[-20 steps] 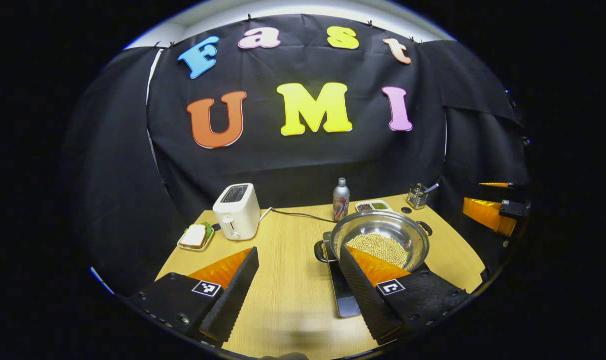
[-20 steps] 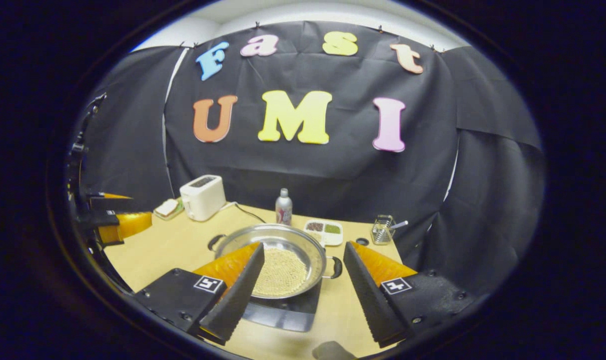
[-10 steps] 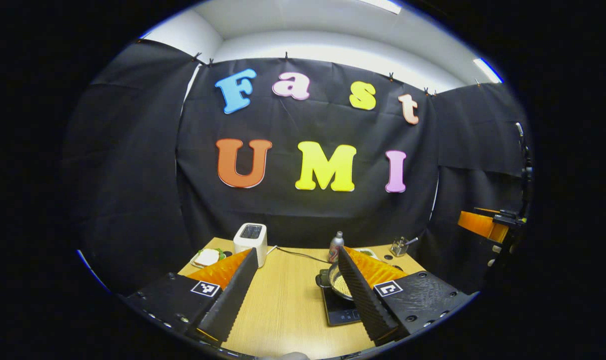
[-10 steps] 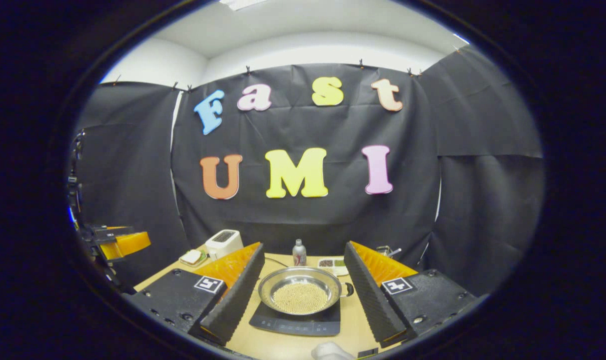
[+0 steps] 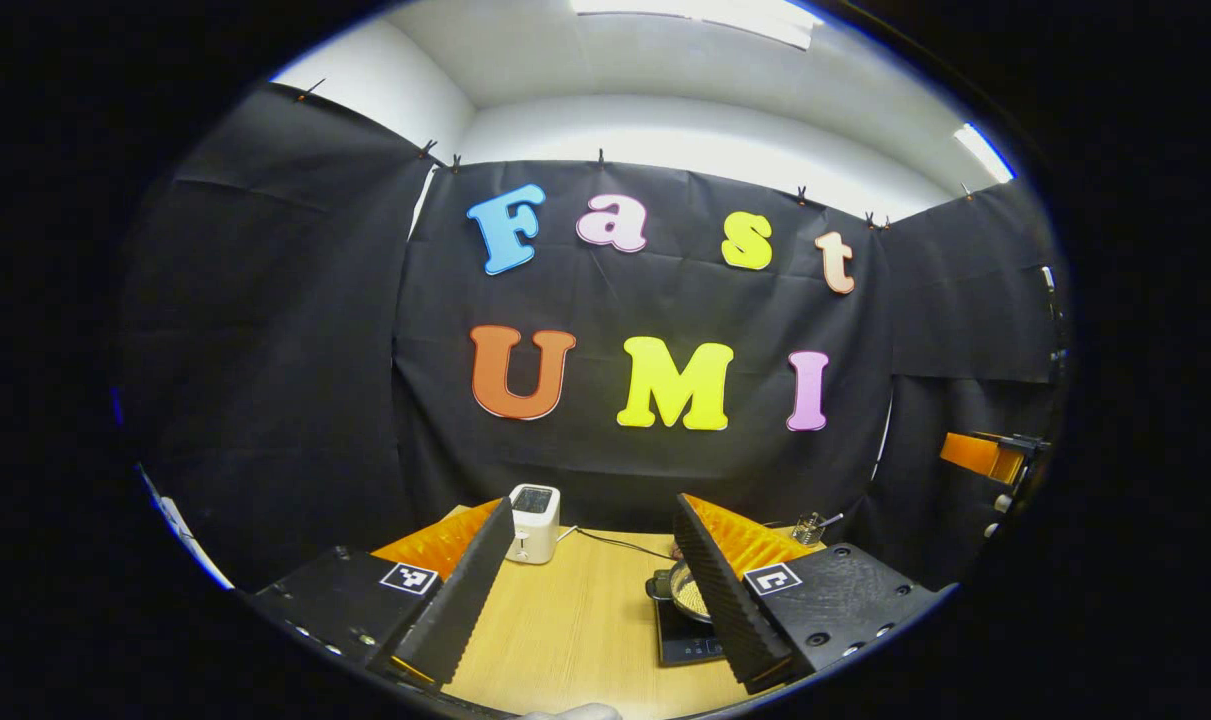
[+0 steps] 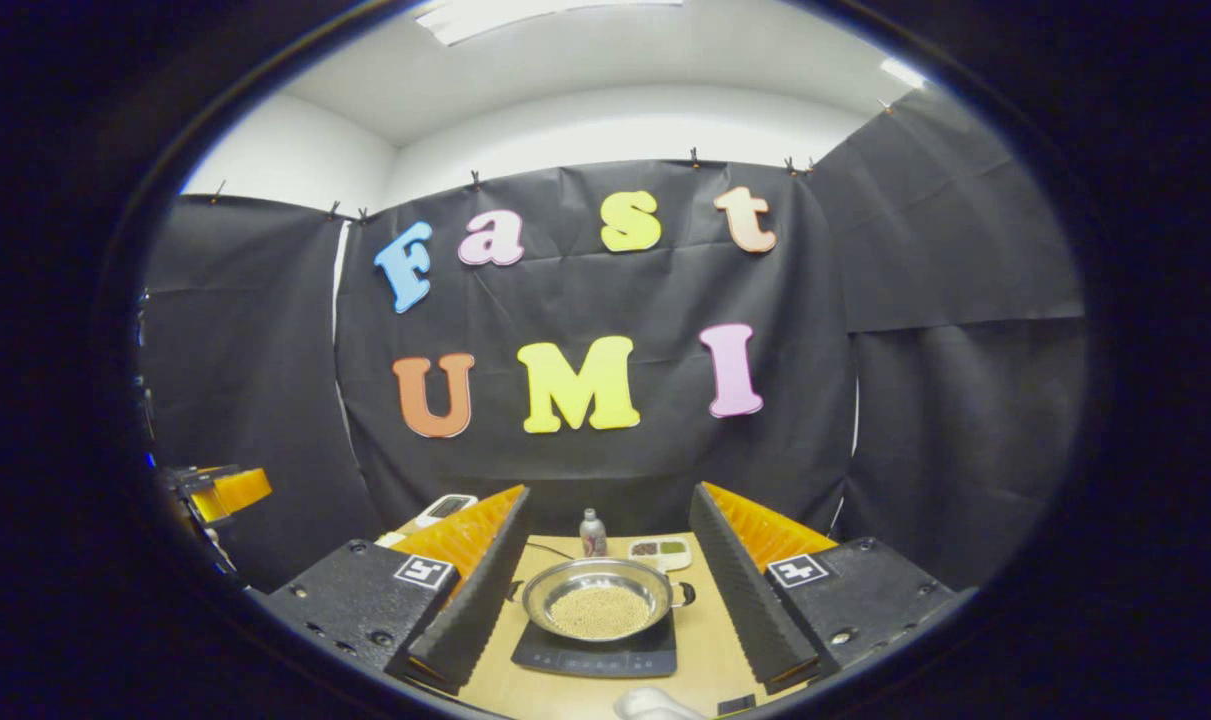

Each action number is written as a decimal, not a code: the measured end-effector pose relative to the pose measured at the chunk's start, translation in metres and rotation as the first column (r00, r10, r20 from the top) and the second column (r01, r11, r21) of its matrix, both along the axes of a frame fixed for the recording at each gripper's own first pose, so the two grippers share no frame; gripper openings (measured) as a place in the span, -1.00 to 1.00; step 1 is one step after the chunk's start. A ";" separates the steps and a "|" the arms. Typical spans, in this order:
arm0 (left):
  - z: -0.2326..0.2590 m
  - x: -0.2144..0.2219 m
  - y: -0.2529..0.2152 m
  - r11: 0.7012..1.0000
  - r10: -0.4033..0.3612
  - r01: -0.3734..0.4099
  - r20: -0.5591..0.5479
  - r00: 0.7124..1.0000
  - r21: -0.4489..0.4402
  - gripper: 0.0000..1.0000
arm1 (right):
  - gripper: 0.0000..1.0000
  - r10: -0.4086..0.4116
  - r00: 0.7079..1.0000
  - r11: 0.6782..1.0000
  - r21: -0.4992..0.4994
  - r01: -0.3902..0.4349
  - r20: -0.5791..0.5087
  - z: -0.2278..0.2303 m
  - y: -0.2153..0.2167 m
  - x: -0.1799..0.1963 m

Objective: First push the handle of the pot to place it horizontally, then grasp the pot with both hands and set it on the induction cooktop.

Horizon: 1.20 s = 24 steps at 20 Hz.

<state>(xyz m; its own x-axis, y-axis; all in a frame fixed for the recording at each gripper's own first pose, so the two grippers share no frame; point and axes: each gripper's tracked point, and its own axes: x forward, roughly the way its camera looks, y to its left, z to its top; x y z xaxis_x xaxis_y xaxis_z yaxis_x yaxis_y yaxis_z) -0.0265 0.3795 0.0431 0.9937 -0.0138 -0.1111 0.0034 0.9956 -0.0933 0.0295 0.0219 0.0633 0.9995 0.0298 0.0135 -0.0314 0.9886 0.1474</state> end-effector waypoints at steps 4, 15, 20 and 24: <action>0.016 -0.003 -0.007 0.999 -0.005 0.004 0.047 0.999 0.036 0.90 | 0.93 -0.008 1.000 1.000 -0.013 0.008 0.008 0.007 -0.003 -0.006; 0.019 -0.015 -0.012 0.997 -0.059 0.056 0.060 0.996 0.049 0.90 | 0.93 -0.032 0.998 0.999 -0.043 0.034 0.052 0.018 0.010 -0.024; 0.025 -0.018 -0.005 0.997 -0.066 0.064 0.071 0.995 0.030 0.89 | 0.92 -0.020 0.998 0.999 -0.045 0.023 0.063 0.021 0.023 -0.024; 0.028 -0.018 0.000 0.998 -0.063 0.061 0.081 0.995 0.029 0.90 | 0.93 -0.014 0.997 0.998 -0.059 0.018 0.073 0.026 0.028 -0.023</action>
<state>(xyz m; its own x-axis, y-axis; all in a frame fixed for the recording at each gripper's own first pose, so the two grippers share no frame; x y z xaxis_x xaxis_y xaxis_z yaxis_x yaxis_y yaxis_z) -0.0447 0.3793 0.0711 0.9968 -0.0742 -0.0304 0.0721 0.9954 -0.0636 0.0070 0.0503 0.0895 0.9963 0.0170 0.0844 -0.0242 0.9960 0.0860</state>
